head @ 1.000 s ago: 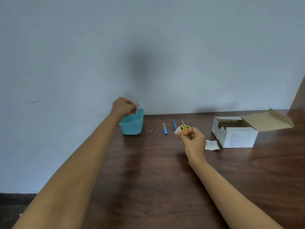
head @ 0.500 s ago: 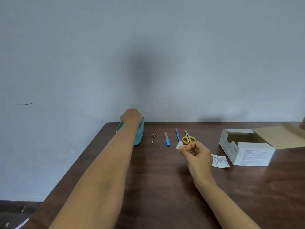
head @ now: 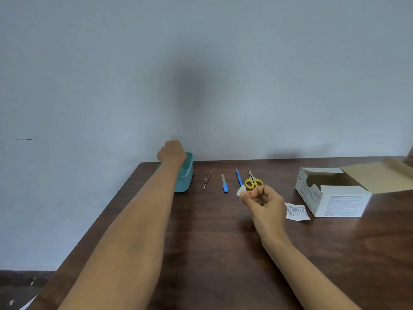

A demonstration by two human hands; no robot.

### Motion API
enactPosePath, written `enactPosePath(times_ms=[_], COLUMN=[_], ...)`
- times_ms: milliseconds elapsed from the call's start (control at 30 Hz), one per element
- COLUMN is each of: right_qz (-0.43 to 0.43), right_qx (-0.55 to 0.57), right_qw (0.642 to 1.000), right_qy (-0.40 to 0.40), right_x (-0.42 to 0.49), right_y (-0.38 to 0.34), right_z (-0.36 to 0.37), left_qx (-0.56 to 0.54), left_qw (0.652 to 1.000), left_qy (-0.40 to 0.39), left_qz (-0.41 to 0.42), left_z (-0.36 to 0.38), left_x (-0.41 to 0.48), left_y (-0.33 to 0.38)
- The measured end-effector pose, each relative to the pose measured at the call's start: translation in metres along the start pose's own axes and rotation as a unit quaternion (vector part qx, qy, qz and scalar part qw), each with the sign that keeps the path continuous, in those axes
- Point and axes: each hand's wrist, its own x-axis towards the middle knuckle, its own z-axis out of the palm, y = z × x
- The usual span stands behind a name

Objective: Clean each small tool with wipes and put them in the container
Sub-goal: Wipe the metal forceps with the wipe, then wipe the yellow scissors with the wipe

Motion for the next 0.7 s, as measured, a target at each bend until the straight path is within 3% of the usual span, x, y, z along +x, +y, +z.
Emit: enactPosePath(times_ms=[167,300,400,533,700], right_qz=[0.000,0.025,0.055,0.080,0.087], right_qx=[0.075,0.176,0.256,0.320,0.358], right_qw=[0.997,0.983,0.962,0.937,0.921], right_qy=[0.019,0.053,0.081,0.116,0.129], right_x=[-0.001,-0.001,0.001,0.004,0.005], right_y=[-0.001,-0.005,-0.005,-0.005,-0.005], right_z=[0.000,-0.004,-0.008,-0.012,-0.013], left_qx=[-0.002,-0.097,-0.139,-0.073,-0.022], left_qw=[0.995,0.990,0.973,0.952,0.952], left_qy=[0.072,0.002,-0.042,-0.057,-0.039], left_qz=[0.062,0.105,0.182,0.292,0.304], left_z=[-0.035,-0.032,-0.004,0.030,0.052], left_x=[-0.009,-0.038,-0.070,-0.102,-0.116], left_y=[0.021,0.053,0.076,0.100,0.116])
